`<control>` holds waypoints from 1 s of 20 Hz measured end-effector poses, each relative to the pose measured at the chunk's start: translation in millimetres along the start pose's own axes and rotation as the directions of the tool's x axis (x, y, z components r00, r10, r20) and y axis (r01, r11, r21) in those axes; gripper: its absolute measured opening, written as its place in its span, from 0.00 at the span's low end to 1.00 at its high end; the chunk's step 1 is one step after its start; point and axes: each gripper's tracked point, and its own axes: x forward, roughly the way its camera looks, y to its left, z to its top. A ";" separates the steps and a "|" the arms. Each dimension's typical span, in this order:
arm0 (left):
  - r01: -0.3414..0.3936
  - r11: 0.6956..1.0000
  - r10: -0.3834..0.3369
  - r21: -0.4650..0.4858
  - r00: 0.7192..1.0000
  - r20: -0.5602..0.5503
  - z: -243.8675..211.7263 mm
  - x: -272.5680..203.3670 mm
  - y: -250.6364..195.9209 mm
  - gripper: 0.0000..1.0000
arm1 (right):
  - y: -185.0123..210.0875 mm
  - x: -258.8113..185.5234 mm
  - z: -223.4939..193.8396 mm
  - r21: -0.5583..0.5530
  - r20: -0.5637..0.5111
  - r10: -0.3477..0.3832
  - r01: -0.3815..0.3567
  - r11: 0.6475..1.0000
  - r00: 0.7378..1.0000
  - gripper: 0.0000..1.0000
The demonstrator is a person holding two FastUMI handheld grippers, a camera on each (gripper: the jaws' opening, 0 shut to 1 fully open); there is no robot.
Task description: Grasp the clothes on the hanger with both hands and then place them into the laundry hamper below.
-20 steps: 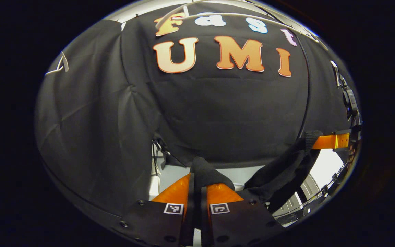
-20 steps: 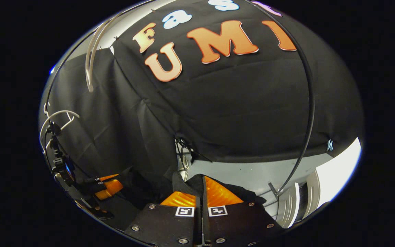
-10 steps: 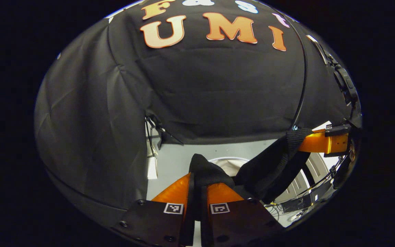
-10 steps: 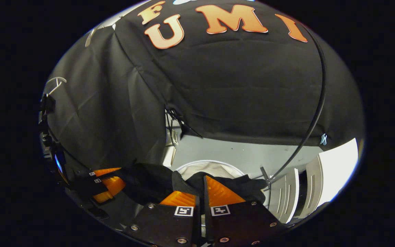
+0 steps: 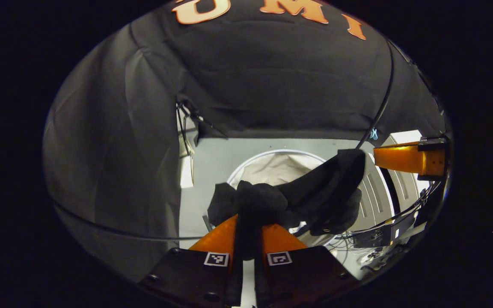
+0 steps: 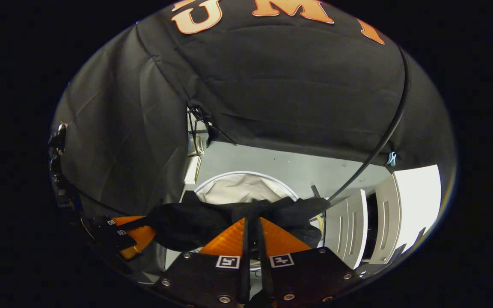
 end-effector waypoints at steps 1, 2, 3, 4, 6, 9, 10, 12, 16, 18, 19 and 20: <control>0.006 1.000 -0.006 -0.014 1.000 -0.010 -1.7 -1.1 0.4 0.20 | -1.2 -0.1 -3.4 -0.007 -0.007 -0.012 0.012 1.000 1.000 0.12; -0.008 1.000 0.008 -0.012 1.000 -0.006 0.1 -1.0 5.4 0.24 | -2.5 0.5 -6.5 -0.015 -0.013 -0.020 0.020 1.000 1.000 0.16; -0.008 1.000 0.008 -0.006 1.000 -0.001 5.3 -1.7 7.5 0.34 | -3.8 -4.0 -5.6 -0.019 -0.016 -0.029 0.028 0.999 0.999 0.19; -0.006 1.000 0.006 -0.006 1.000 0.003 7.2 -2.5 10.4 0.44 | -4.6 -6.0 -6.0 -0.020 -0.016 -0.034 0.034 0.999 0.999 0.16; -0.004 1.000 0.005 -0.017 1.000 0.016 11.9 -4.7 10.3 0.54 | -2.1 -11.0 -8.4 -0.016 -0.018 -0.034 0.033 0.999 0.999 0.35; -0.006 0.999 0.007 -0.043 1.000 0.016 13.6 -8.7 11.2 0.76 | -1.6 -14.2 -10.7 -0.015 -0.023 -0.049 0.049 0.999 0.999 0.60; -0.004 0.999 0.004 -0.052 1.000 0.008 8.5 -10.1 11.8 0.87 | -3.1 -14.6 -11.5 -0.012 -0.026 -0.062 0.062 0.998 0.998 0.65; 0.007 0.996 -0.011 -0.089 0.999 -0.044 -1.9 -13.7 8.4 0.89 | -9.7 -21.1 -13.7 0.002 -0.026 -0.106 0.106 0.994 0.994 0.91; -0.029 0.993 0.024 -0.116 0.999 -0.049 -3.1 -25.7 27.4 0.97 | -4.2 -42.0 -12.8 0.007 -0.027 -0.115 0.116 0.993 0.993 0.93; -0.035 0.992 0.033 -0.121 0.999 -0.020 4.0 -38.9 36.3 0.99 | -2.8 -54.4 -9.7 -0.006 -0.011 -0.122 0.122 0.992 0.992 0.93; -0.033 0.991 0.033 -0.130 0.999 -0.006 8.9 -47.1 39.1 0.97 | -1.4 -60.6 -7.2 -0.009 -0.004 -0.123 0.123 0.992 0.992 0.93; -0.031 0.989 0.032 -0.141 0.999 0.009 12.9 -54.2 42.4 0.99 | 0.6 -68.1 -5.2 -0.011 0.004 -0.123 0.123 0.992 0.992 0.93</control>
